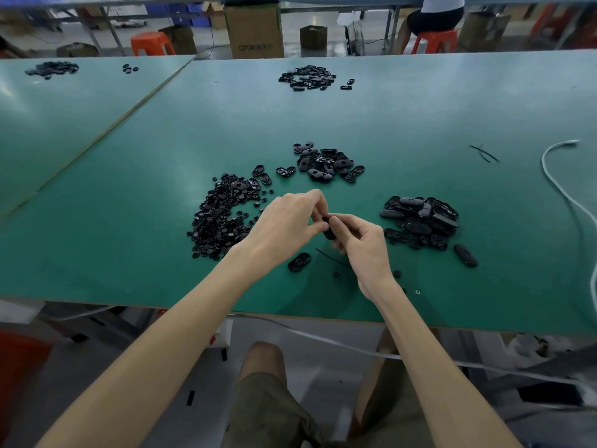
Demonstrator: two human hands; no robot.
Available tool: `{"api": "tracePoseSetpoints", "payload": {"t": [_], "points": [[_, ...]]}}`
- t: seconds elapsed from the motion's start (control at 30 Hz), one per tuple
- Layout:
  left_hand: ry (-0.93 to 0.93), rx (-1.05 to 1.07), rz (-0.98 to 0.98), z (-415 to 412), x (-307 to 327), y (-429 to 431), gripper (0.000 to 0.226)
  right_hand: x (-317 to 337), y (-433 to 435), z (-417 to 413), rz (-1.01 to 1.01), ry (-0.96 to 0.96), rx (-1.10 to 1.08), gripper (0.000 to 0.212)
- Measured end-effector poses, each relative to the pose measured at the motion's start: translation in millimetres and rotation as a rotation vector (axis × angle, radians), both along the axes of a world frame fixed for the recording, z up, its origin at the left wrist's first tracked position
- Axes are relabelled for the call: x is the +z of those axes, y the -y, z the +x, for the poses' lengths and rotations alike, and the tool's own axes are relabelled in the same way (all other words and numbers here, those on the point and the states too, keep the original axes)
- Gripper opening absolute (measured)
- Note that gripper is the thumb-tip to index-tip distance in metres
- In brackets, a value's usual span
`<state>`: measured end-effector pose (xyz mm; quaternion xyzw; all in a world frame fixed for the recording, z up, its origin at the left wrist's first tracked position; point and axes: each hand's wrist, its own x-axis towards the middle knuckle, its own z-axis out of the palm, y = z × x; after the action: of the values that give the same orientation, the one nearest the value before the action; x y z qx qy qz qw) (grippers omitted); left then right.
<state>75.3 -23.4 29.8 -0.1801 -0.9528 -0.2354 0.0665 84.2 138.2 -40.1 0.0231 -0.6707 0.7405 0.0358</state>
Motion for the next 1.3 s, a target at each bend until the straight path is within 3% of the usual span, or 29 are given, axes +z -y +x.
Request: {"api": "tracePoseSetpoints", "payload": {"t": [0.6, 0.73, 0.93, 1.13, 1.3], "points": [[-0.133, -0.034, -0.080, 2, -4, -5, 0.012, 1, -3, 1, 0.008, 0.019, -0.010, 0.014], [-0.053, -0.004, 0.128, 1, -12, -3, 0.016, 2, -3, 1, -0.018, -0.005, -0.007, 0.020], [0.318, 0.110, 0.563, -3, -28, -9, 0.021, 2, -2, 1, -0.070, -0.027, -0.051, 0.017], [0.376, 0.166, 0.910, 1, -36, -12, 0.015, 0, -1, 0, -0.092, -0.026, -0.060, 0.011], [0.394, 0.154, 0.938, -4, -32, -8, 0.013, -1, 0, 0, -0.045, -0.024, -0.060, 0.010]]}}
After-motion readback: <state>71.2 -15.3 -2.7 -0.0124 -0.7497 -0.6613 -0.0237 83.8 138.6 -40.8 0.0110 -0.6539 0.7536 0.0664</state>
